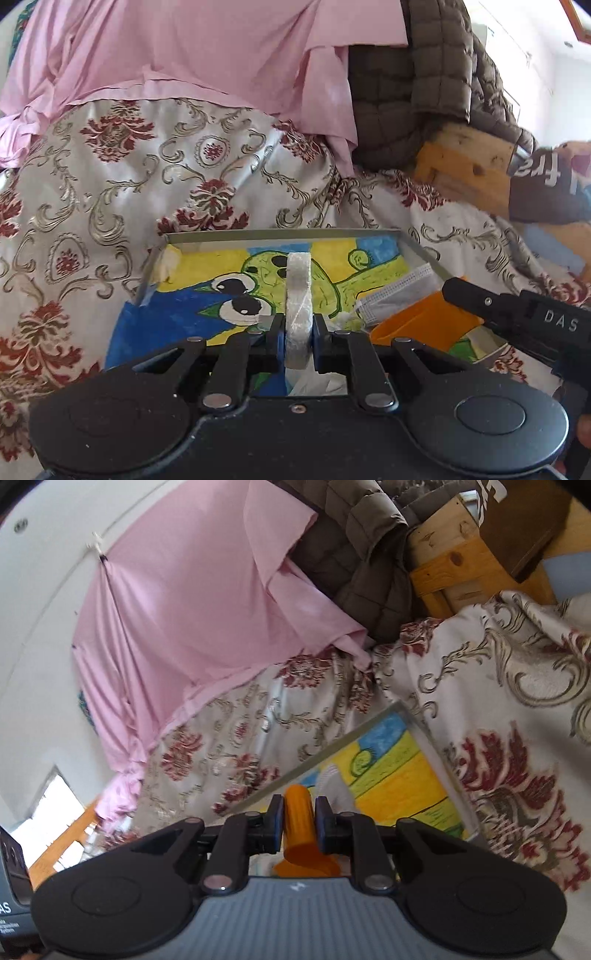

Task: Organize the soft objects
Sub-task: 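Carry the orange piece with the right tool while the left tool carries the cloth to the tray, then open the right tool over the tray while the left tool releases the cloth into it, then move both tools back from the tray to the pile of soft items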

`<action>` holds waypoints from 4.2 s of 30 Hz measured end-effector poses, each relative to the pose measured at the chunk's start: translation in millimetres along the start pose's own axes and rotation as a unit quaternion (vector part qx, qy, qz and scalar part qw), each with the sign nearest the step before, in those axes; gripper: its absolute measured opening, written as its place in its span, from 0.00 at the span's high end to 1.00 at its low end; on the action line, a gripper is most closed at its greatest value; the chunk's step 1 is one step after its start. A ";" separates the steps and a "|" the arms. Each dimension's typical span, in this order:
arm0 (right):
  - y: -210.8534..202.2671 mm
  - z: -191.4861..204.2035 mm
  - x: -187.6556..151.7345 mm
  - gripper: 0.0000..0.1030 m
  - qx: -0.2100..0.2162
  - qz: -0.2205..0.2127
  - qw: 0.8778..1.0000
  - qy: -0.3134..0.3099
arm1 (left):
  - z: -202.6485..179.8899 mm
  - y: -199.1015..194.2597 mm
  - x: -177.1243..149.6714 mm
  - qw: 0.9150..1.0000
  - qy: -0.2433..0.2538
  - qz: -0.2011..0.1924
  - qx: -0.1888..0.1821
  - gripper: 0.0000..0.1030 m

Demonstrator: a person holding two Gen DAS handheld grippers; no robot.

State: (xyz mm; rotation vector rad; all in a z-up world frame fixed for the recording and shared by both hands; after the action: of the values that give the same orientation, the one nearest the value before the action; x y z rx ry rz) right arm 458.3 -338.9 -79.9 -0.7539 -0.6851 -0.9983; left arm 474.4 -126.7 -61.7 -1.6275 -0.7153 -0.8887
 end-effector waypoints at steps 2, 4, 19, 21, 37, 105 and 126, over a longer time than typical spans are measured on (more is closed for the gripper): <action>0.1 -2.7 1.5 0.80 -0.014 0.004 1.000 -0.005 | -6.1 8.0 0.3 1.000 0.010 0.009 0.000 0.86; 0.2 -5.9 1.7 0.80 -0.025 0.008 1.000 -0.005 | -13.9 15.7 0.8 1.000 0.023 0.020 -0.001 0.86; -1.1 -26.4 -1.0 0.69 -0.070 0.030 0.997 -0.007 | -54.8 42.3 -9.0 0.993 0.098 0.067 -0.021 0.78; -1.2 -27.2 -1.9 0.66 -0.073 0.031 0.997 -0.005 | -49.2 41.5 -9.4 0.994 0.078 0.071 -0.025 0.70; -15.2 -9.1 5.8 0.33 -0.103 0.024 0.992 -0.069 | -13.2 13.6 -3.4 0.999 -0.003 0.034 0.021 0.21; -259.9 111.1 -118.2 0.00 -0.161 0.064 0.973 -0.149 | 15.7 -286.2 -169.0 0.999 -0.008 -0.023 0.046 0.01; -197.4 91.5 -180.5 0.00 -0.168 0.275 0.933 -0.160 | 5.7 -226.9 -205.0 0.988 0.126 0.085 -0.040 0.01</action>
State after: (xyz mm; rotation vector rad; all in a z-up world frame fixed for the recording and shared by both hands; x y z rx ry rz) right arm 195.0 -246.4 -124.8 -1.3441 -0.5348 -0.4796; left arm 178.6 -71.6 -116.8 -1.5828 -0.3634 -0.9865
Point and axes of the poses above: each gripper's, at about its wrist camera, not at the fingertips, and y roughly the way its jaws point, z to its left, x to its top, the point moved 7 cm from there along y, roughly the way its jaws point, and after that the axes turned 3 degrees about x, right-handed, at the moved point
